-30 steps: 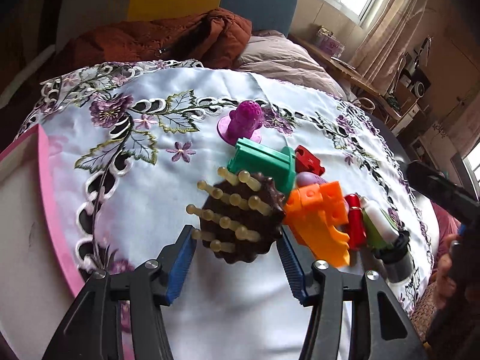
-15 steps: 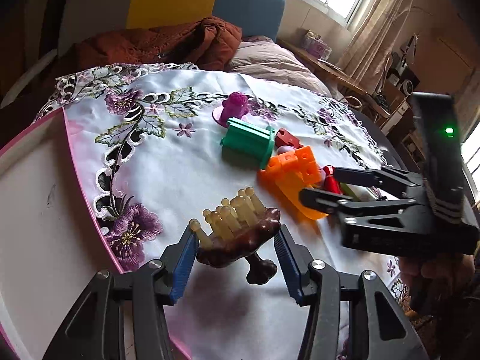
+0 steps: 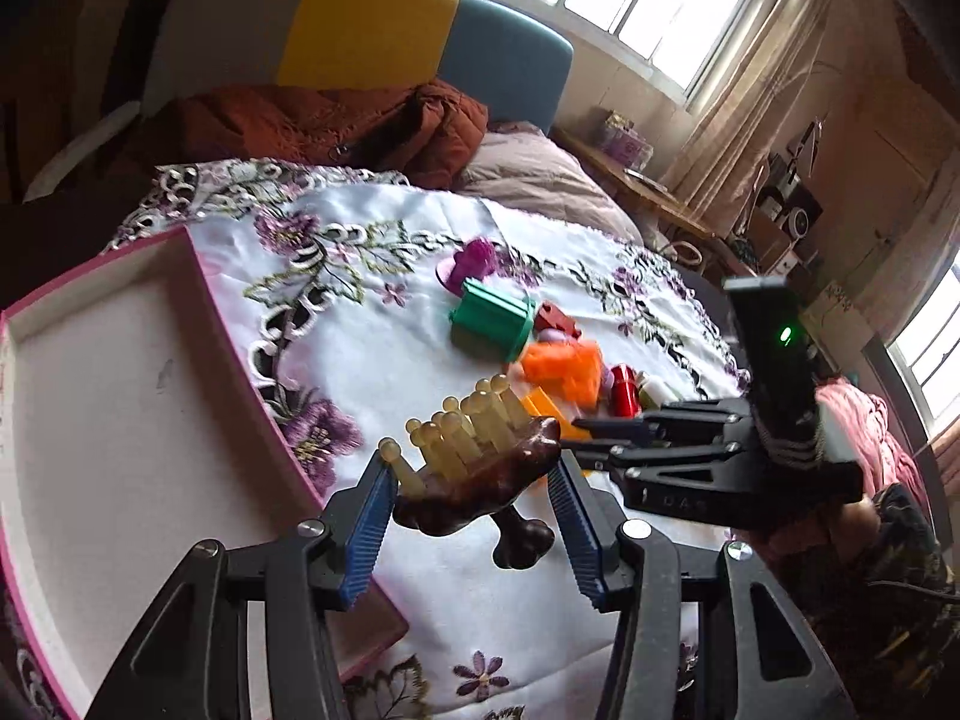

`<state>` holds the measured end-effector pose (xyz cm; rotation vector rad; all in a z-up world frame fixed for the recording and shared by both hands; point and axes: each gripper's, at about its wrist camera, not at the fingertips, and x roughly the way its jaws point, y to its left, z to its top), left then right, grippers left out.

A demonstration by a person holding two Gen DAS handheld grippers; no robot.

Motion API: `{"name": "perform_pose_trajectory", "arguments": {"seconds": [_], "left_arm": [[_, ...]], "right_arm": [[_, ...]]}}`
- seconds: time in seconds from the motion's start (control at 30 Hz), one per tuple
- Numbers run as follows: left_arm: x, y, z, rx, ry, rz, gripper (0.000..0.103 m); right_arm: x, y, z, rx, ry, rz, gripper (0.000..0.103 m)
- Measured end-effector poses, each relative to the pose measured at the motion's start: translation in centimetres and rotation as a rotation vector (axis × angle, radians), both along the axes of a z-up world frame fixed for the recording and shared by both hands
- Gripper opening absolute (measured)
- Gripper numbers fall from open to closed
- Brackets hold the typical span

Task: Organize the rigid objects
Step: 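Lift the hairbrush with the left gripper toward the tray while the right gripper grasps the orange chute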

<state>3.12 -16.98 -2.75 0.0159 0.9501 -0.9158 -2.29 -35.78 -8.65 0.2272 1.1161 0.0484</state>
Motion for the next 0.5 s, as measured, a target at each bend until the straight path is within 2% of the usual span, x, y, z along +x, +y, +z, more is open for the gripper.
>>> {"name": "perform_pose_trajectory", "arguments": {"seconds": [0.2, 0.5], "left_arm": [[2.1, 3.6, 0.7, -0.016, -0.006, 0.108, 0.053], [9.3, 10.0, -1.6, 0.099, -0.004, 0.321, 0.053]], "right_arm": [[0.0, 0.2, -0.1, -0.038, 0.005, 0.006, 0.026], [0.3, 0.3, -0.2, -0.086, 0.007, 0.007, 0.027]]}}
